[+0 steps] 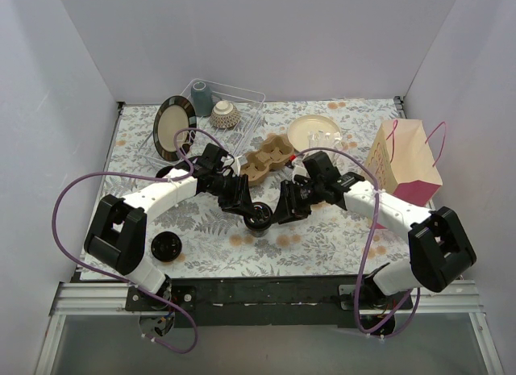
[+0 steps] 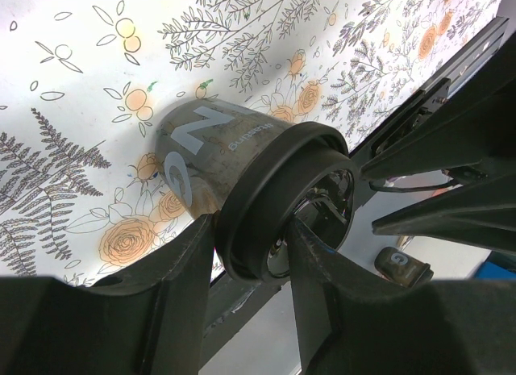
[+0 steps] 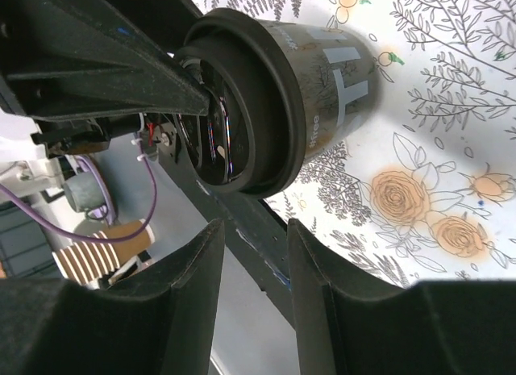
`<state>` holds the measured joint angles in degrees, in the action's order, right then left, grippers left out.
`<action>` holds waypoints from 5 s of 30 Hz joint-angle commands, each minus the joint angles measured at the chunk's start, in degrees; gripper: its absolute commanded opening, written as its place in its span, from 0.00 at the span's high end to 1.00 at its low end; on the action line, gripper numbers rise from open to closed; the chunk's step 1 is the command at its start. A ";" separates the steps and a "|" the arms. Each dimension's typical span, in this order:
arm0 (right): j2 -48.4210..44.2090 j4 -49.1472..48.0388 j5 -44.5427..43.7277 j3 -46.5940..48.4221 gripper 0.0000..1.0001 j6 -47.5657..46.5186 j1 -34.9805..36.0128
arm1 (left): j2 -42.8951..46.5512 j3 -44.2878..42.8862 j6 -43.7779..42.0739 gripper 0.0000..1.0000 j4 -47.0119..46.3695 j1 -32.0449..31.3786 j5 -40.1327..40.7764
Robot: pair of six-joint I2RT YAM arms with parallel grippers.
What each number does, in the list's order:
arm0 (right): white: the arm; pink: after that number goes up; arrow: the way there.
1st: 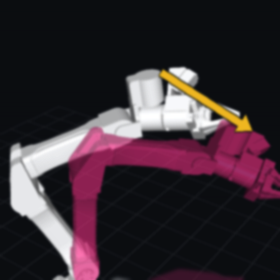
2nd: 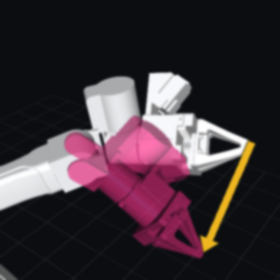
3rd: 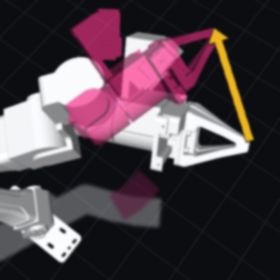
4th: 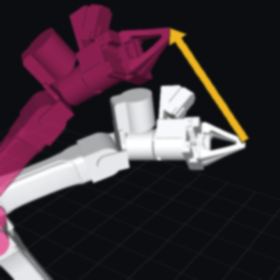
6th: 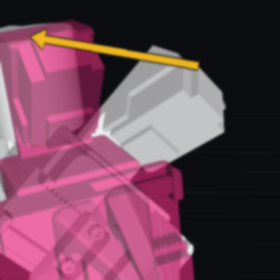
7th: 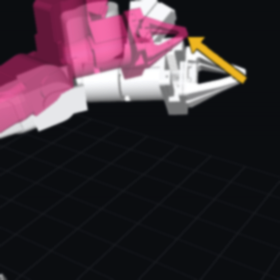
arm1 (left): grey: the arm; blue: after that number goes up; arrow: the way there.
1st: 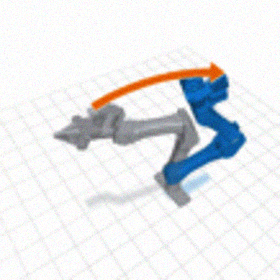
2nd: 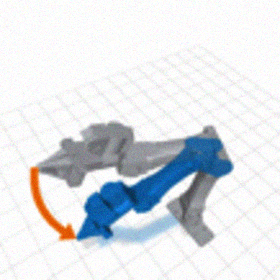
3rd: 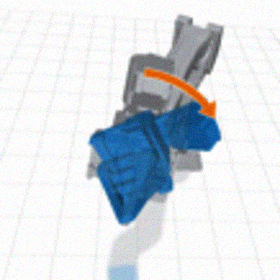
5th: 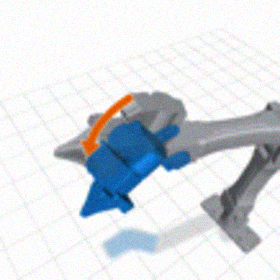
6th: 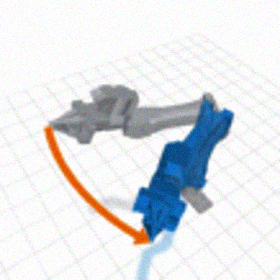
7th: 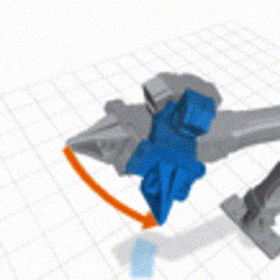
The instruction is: Pack the takeout coffee
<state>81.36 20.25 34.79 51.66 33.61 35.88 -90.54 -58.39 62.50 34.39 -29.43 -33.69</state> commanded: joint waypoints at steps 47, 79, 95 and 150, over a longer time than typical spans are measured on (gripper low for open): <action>-6.12 -9.43 -14.13 -7.09 0.52 13.24 5.34 | -6.75 5.48 -0.63 0.67 9.20 -0.98 16.20; -4.64 -11.73 -23.44 -17.37 0.75 15.88 5.87 | -8.86 8.64 5.44 0.67 7.27 -0.98 11.81; 0.55 -12.07 -28.28 -23.09 0.82 14.38 6.48 | -11.85 9.35 4.56 0.68 7.36 -0.98 12.86; -7.62 -7.77 -26.78 -2.71 0.32 12.45 8.07 | -7.81 7.59 12.29 0.66 5.60 -0.98 10.31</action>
<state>75.46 6.98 10.94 46.83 47.79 43.66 -93.19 -56.34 76.07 30.87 -29.10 -39.77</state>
